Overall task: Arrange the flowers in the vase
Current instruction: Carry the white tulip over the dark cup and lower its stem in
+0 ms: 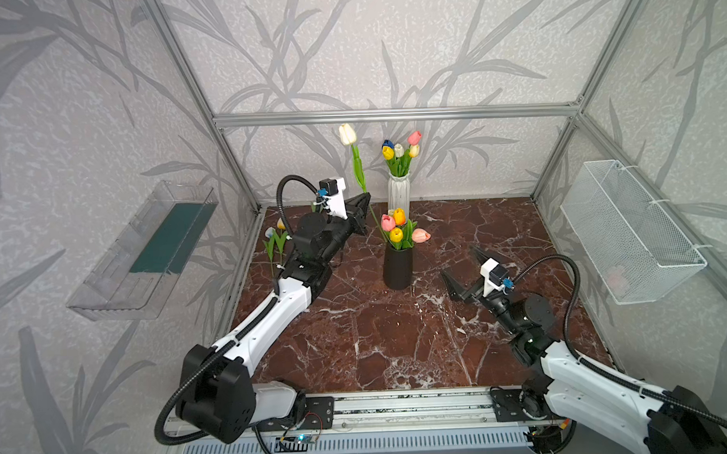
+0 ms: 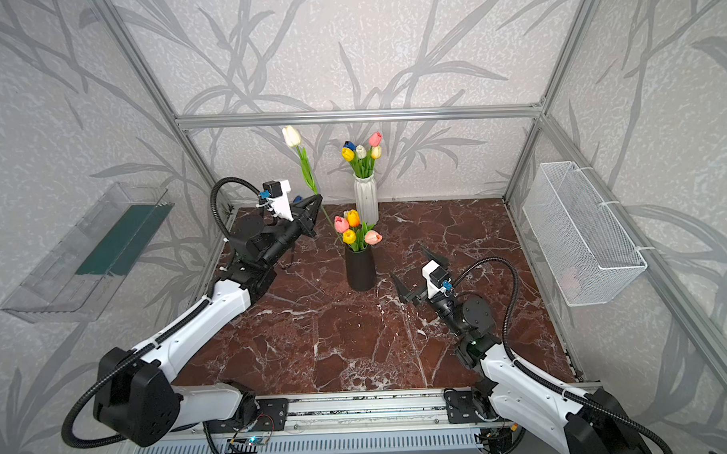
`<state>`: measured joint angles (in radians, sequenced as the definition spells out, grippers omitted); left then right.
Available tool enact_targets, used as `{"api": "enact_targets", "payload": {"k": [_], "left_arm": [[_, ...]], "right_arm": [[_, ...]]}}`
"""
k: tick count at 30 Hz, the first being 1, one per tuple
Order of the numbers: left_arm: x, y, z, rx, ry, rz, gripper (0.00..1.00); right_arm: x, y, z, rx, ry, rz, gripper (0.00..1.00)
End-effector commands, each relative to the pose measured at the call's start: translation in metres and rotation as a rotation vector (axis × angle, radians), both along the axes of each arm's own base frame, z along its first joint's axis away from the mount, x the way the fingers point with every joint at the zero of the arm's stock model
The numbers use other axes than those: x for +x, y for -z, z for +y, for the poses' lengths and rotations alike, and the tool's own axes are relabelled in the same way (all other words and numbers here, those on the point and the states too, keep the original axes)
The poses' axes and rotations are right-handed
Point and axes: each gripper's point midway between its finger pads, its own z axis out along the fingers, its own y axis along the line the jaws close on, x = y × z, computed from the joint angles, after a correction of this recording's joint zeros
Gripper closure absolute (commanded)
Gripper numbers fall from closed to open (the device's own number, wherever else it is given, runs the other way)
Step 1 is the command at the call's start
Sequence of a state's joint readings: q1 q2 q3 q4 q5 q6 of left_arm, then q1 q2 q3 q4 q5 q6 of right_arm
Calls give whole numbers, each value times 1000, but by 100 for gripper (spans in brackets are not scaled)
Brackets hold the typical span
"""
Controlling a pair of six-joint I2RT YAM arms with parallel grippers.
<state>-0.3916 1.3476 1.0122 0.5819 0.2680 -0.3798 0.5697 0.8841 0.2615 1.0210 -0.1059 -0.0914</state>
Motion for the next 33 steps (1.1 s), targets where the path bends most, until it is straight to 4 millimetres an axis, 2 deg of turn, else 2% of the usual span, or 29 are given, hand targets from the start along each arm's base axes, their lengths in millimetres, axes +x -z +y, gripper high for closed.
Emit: {"api": "enact_targets", "payload": {"k": [1, 6, 9, 25, 28, 33], "left_arm": [[-4, -24, -9, -82, 50, -96, 100], [4, -5, -14, -47, 44, -54, 100], [2, 4, -12, -22, 29, -38, 100], [-12, 27, -5, 75, -15, -1, 100], [-11, 29, -11, 71, -4, 0, 100], [-8, 35, -32, 58, 50, 11, 100]], "right_arm": [[-4, -21, 0, 49, -16, -46, 1], [-8, -24, -4, 40, -3, -57, 0], [-8, -22, -5, 36, 4, -57, 1], [-5, -19, -2, 34, -3, -50, 0], [-4, -18, -1, 33, -5, -45, 0], [-4, -17, -1, 33, -5, -45, 1]]}}
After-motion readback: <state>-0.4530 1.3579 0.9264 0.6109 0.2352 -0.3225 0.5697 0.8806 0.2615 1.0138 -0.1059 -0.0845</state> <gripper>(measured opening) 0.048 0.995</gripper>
